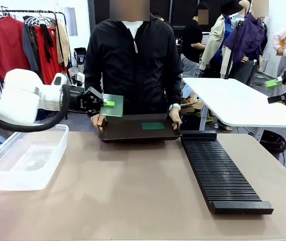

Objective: Sort PCBs into racks and boxes based on the side picked up.
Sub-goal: If the short side of the Blank PCB is picked up, insert it into the PCB Rack ; if the long side is picked up, place it in the Organizing box.

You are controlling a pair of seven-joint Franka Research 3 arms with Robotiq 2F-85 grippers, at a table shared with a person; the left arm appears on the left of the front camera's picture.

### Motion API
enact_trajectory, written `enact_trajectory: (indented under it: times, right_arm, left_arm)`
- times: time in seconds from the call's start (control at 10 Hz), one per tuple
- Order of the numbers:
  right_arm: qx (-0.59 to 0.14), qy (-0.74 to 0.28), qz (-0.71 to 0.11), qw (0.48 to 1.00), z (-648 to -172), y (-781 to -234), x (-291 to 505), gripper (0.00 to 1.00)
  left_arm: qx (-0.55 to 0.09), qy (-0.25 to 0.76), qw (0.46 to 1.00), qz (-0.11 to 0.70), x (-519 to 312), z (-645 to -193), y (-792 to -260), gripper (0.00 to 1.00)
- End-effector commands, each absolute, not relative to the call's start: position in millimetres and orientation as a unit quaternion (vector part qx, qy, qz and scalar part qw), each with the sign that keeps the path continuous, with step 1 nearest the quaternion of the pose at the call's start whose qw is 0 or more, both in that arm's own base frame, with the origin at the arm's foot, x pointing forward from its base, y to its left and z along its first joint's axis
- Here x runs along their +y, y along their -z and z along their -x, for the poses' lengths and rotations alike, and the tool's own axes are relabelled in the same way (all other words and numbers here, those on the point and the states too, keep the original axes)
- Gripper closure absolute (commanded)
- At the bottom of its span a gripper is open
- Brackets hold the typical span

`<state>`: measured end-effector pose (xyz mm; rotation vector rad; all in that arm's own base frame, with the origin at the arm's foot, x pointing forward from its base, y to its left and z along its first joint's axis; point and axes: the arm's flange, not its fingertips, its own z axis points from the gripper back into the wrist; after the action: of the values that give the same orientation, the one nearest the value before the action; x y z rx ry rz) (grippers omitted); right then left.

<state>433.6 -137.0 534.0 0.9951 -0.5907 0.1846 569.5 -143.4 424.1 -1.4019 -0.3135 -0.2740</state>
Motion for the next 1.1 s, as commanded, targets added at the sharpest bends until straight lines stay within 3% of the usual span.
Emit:
enact_trajectory:
  times: [0.0, 0.3, 0.5, 1.0]
  right_arm:
    - [-0.277, -0.09, -0.465, 0.836, -432.8, -536.1, -136.3, 0.0]
    - [-0.277, -0.09, -0.465, 0.836, -432.8, -536.1, -136.3, 0.0]
    - [-0.277, -0.09, -0.465, 0.836, -432.8, -536.1, -136.3, 0.0]
    - [-0.277, -0.09, -0.465, 0.836, -432.8, -536.1, -136.3, 0.0]
  left_arm:
    - [-0.101, 0.1, 0.762, 0.632, -113.2, -558.2, -449.9, 1.0]
    - [-0.073, 0.056, 0.838, 0.538, -58.1, -555.4, -492.7, 1.0]
    - [-0.068, 0.019, 0.898, 0.435, -26.0, -553.9, -511.2, 1.0]
    - [0.057, 0.05, 0.972, 0.223, -9.0, -555.3, -515.7, 1.0]
